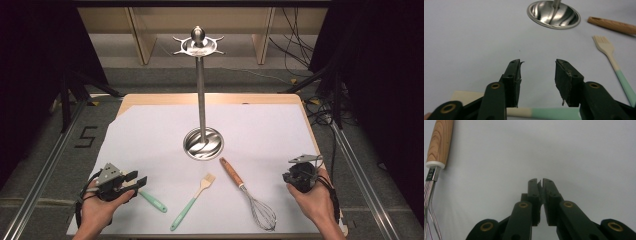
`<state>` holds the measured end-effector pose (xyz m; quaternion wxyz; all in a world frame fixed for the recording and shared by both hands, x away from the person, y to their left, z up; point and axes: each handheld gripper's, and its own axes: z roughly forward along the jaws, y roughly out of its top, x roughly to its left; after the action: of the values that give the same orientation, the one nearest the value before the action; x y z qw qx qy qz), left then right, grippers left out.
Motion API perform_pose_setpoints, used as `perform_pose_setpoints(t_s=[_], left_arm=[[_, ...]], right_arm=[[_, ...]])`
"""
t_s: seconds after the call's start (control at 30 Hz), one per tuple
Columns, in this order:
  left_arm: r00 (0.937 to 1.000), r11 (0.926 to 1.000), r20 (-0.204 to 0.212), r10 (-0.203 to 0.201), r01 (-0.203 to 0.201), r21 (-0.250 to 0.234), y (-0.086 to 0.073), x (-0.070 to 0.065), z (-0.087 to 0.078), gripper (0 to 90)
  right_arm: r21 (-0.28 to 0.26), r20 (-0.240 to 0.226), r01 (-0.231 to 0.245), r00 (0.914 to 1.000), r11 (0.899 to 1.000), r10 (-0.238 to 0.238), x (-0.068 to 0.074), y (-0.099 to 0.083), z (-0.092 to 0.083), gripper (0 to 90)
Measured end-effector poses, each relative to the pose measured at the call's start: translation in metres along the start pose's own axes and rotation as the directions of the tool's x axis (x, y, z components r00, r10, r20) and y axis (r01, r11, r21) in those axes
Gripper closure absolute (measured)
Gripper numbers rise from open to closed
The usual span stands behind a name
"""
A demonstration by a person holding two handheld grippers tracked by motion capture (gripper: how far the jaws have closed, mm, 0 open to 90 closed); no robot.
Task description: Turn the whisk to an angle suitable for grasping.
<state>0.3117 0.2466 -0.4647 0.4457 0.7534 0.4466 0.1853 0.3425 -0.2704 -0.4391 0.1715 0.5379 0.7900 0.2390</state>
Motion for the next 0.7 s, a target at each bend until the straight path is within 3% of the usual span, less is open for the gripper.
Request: perform_pose_setpoints(t_s=[0.07, 0.1, 0.17, 0.23, 0.27, 0.3, 0.33, 0.37, 0.43, 0.47, 0.5, 0.6, 0.63, 0.67, 0.7], left_arm=[[0.9981, 0.9985, 0.050, 0.037, -0.039, 0.039, 0.003, -0.005, -0.002, 64.1], [0.9953, 0.9961, 0.068, 0.069, -0.072, 0.050, 0.004, -0.008, -0.004, 66.6], [0.9862, 0.9851, 0.114, 0.120, -0.133, 0.110, 0.005, -0.012, -0.007, 72.1], [0.9701, 0.9676, 0.180, 0.163, -0.193, 0.163, 0.006, -0.016, -0.010, 80.8], [0.9600, 0.9528, 0.211, 0.185, -0.227, 0.201, 0.006, -0.017, -0.011, 83.5], [0.9509, 0.9404, 0.242, 0.193, -0.250, 0.231, 0.005, -0.018, -0.010, 84.7], [0.9463, 0.9368, 0.264, 0.187, -0.253, 0.242, 0.004, -0.019, -0.009, 85.3], [0.9439, 0.9265, 0.268, 0.193, -0.265, 0.267, 0.002, -0.018, -0.007, 85.7], [0.9419, 0.9134, 0.264, 0.207, -0.283, 0.292, -0.001, -0.019, -0.004, 85.6], [0.9353, 0.9040, 0.273, 0.225, -0.305, 0.300, 0.000, -0.020, -0.003, 85.7], [0.9346, 0.9073, 0.276, 0.225, -0.304, 0.290, 0.000, -0.023, -0.003, 85.7], [0.9190, 0.9062, 0.312, 0.241, -0.328, 0.267, 0.005, -0.034, -0.003, 85.3], [0.9158, 0.9036, 0.314, 0.251, -0.338, 0.264, 0.007, -0.037, -0.002, 85.2], [0.9089, 0.8957, 0.324, 0.263, -0.355, 0.268, 0.007, -0.038, -0.001, 85.2], [0.9107, 0.8993, 0.325, 0.256, -0.347, 0.266, 0.007, -0.039, 0.001, 84.9]], right_arm=[[0.002, 0.007, 0.032, 0.9995, 0.999, -0.032, -0.001, 0.001, 0.000, 85.2], [0.014, 0.007, 0.022, 0.9997, 1.000, -0.023, 0.000, 0.002, -0.001, 85.2], [0.017, 0.003, 0.040, 0.9992, 0.999, -0.040, -0.001, 0.002, -0.002, 85.5], [0.014, 0.002, 0.047, 0.9989, 0.999, -0.047, 0.000, 0.003, -0.002, 85.5], [0.014, -0.011, 0.075, 0.9971, 0.997, -0.075, -0.002, 0.003, -0.003, 85.4], [0.025, -0.005, 0.070, 0.9975, 0.997, -0.070, 0.000, 0.003, -0.004, 85.4], [0.033, -0.003, 0.069, 0.9976, 0.997, -0.069, 0.001, 0.003, -0.004, 85.4], [0.031, -0.005, 0.088, 0.9961, 0.996, -0.088, -0.001, 0.003, -0.004, 85.4], [0.028, -0.004, 0.104, 0.9946, 0.994, -0.104, -0.002, 0.003, -0.004, 85.3], [0.023, -0.009, 0.091, 0.9958, 0.996, -0.091, -0.002, 0.003, -0.005, 85.3], [0.027, -0.005, 0.076, 0.9971, 0.997, -0.076, -0.001, 0.003, -0.007, 85.4], [0.023, -0.019, 0.080, 0.9967, 0.997, -0.079, 0.000, 0.004, -0.009, 85.3], [0.019, -0.035, 0.076, 0.9966, 0.997, -0.075, 0.001, 0.005, -0.009, 85.0], [0.017, -0.050, 0.077, 0.9958, 0.997, -0.076, 0.004, 0.007, -0.011, 84.8], [0.011, -0.064, 0.089, 0.9941, 0.996, -0.088, 0.008, 0.010, -0.010, 84.6]])
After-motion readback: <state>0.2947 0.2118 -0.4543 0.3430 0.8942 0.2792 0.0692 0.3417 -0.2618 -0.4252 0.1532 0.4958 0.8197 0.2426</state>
